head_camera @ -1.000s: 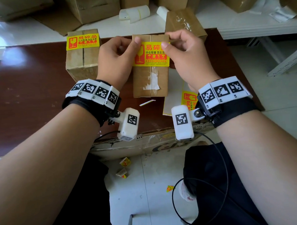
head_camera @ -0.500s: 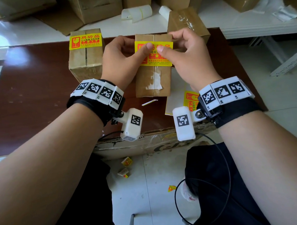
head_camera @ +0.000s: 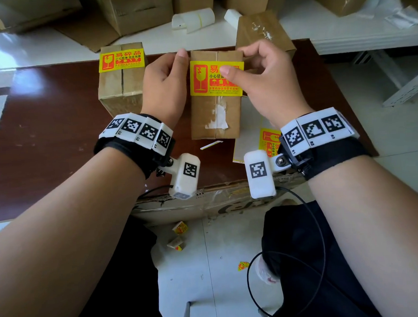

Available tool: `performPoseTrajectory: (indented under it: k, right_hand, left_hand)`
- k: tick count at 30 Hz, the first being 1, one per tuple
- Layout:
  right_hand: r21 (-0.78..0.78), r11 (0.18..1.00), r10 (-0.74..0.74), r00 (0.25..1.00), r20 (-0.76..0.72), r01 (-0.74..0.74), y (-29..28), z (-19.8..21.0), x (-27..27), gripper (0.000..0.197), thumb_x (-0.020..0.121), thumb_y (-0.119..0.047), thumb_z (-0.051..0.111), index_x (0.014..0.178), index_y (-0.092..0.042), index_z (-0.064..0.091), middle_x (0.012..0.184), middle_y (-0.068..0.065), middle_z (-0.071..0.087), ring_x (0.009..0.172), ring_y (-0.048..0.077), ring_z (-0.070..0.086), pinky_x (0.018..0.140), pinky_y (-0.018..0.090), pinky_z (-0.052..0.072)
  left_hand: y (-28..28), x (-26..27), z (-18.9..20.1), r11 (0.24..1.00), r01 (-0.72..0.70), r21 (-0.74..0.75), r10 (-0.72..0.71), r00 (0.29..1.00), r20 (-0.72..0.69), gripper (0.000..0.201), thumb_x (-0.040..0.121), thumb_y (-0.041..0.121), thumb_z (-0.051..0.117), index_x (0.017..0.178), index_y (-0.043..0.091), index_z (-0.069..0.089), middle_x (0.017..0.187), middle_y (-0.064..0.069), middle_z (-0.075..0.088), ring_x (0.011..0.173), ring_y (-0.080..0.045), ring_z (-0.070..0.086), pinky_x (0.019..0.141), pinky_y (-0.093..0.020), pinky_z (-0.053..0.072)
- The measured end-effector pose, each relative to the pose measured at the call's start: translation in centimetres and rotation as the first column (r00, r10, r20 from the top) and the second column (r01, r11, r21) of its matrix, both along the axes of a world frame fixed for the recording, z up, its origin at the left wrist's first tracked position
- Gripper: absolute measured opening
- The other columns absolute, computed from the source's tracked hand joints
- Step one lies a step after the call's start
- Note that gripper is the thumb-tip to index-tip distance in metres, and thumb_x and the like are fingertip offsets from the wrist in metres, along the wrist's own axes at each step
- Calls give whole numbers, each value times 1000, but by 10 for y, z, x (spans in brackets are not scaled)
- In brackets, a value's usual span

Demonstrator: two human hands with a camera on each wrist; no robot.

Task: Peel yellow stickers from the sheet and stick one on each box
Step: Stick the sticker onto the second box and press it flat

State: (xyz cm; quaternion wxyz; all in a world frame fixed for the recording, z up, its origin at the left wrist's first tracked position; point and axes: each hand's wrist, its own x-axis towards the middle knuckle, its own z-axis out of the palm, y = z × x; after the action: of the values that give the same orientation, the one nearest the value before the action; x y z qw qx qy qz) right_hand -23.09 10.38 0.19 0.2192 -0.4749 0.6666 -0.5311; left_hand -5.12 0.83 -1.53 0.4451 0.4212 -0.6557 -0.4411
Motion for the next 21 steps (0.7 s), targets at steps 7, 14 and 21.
performPoseTrajectory:
  k: [7,14,21]
  right_hand:
    - [-23,998,-61,998,-8,60,-4,-1,-4,18,106,-37,67,98,-23,73,92,-8,74,85,2,67,88,31,58]
    - [-15,1000,26,999,32,-25,0,-4,1,33,89,-28,92,113,-27,69,108,-2,83,101,8,80,96,41,66]
    - [49,996,67,998,15,-68,2,-1,3,64,76,-27,100,130,-23,67,122,-6,77,116,2,73,105,37,62]
  left_hand:
    - [12,-2,1,999,52,-5,-52,999,9,46,85,51,86,103,10,74,92,5,80,85,-6,77,77,-25,61]
    - [12,-2,0,997,48,-56,-45,998,48,44,89,47,84,110,9,75,98,6,80,88,-6,77,81,-31,64]
    - [10,1,-1,997,-13,-80,21,996,92,43,88,53,81,108,15,77,97,8,80,88,-4,76,82,-32,64]
